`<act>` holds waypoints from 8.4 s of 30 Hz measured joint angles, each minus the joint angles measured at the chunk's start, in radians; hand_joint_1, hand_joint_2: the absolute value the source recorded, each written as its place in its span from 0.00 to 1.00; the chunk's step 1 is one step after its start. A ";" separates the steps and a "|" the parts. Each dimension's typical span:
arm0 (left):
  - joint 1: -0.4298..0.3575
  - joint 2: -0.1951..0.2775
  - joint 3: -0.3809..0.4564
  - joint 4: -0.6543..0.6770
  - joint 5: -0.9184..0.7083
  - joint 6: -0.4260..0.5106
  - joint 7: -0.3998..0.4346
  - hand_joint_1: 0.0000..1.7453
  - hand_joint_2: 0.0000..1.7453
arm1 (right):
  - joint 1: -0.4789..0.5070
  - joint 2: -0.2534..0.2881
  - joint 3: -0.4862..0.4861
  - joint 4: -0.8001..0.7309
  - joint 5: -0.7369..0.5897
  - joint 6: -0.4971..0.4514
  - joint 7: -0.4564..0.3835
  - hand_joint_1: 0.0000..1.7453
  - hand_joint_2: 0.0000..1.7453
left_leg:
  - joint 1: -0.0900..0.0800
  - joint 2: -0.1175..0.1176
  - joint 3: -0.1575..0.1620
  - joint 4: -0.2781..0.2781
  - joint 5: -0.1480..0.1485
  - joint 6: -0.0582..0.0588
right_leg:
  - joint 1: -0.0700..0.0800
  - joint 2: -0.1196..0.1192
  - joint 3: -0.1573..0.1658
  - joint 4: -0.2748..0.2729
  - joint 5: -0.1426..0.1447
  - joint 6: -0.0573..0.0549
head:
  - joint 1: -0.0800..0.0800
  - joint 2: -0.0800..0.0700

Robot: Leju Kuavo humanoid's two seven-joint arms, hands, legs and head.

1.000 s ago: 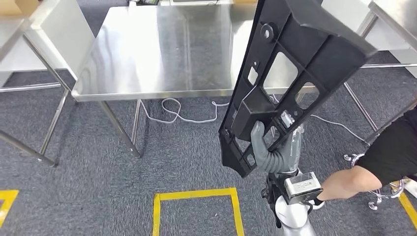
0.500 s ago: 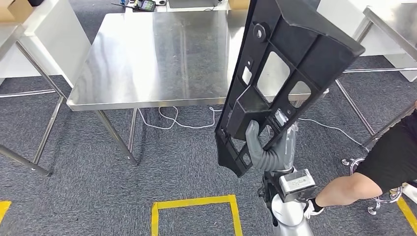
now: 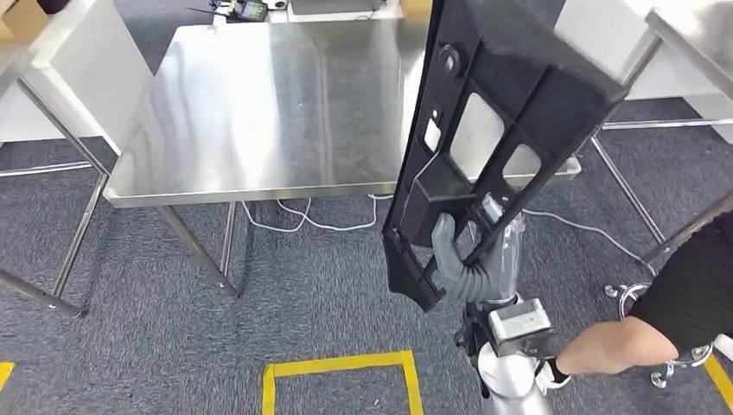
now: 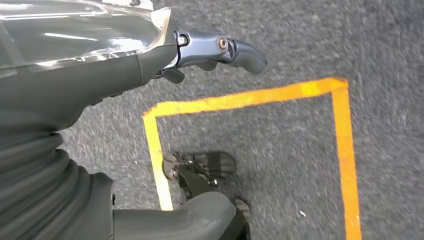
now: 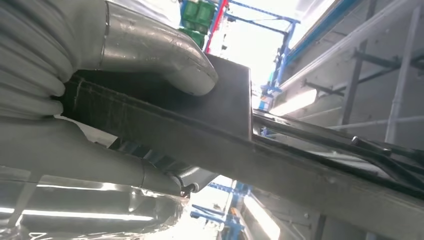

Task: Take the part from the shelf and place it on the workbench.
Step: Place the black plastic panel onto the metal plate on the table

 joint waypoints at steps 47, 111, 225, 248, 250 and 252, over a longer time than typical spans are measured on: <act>-0.054 0.004 -0.011 -0.001 -0.069 -0.012 0.089 0.00 1.00 | -0.608 0.129 0.164 0.606 0.774 -0.101 0.503 1.00 1.00 | -0.015 0.013 -0.054 -0.062 0.053 0.058 | 0.009 0.019 -0.045 0.104 -0.039 0.017 | 0.005 0.000; -0.070 -0.015 -0.034 0.003 -0.091 0.018 0.139 0.00 0.00 | -0.920 0.267 0.465 1.473 1.298 -0.047 0.533 0.00 1.00 | 0.018 -0.007 -0.111 -0.047 0.088 -0.014 | 0.008 0.014 0.001 0.004 -0.025 0.024 | 0.004 0.000; -0.027 0.001 0.024 -0.008 -0.075 0.001 0.025 0.00 0.00 | 0.189 0.132 -0.335 -0.349 -0.652 0.801 -0.155 0.00 0.00 | 0.009 0.008 -0.094 -0.051 0.093 0.014 | 0.005 -0.003 0.123 0.021 -0.119 0.055 | 0.014 0.000; -0.015 -0.013 0.047 -0.006 -0.088 0.012 0.002 0.00 0.00 | 0.258 0.130 -0.401 -0.175 -0.272 0.281 -0.036 0.00 0.00 | 0.021 0.008 -0.016 -0.056 0.017 0.029 | 0.002 -0.009 -0.087 0.198 -0.144 0.026 | 0.012 0.000; -0.012 -0.013 0.048 -0.006 -0.093 0.017 0.010 0.00 0.00 | 0.279 0.125 -0.423 -0.092 -0.183 0.164 -0.015 0.00 0.00 | 0.019 0.010 -0.047 -0.055 0.042 0.028 | 0.000 -0.008 -0.095 0.298 -0.173 0.035 | 0.014 0.000; -0.010 -0.013 0.048 -0.006 -0.099 0.019 0.014 0.00 0.00 | 0.293 0.123 -0.448 0.011 -0.145 0.095 0.006 0.00 0.00 | 0.019 0.013 -0.076 -0.052 0.067 0.023 | -0.002 -0.007 -0.049 0.289 -0.122 0.059 | 0.015 0.000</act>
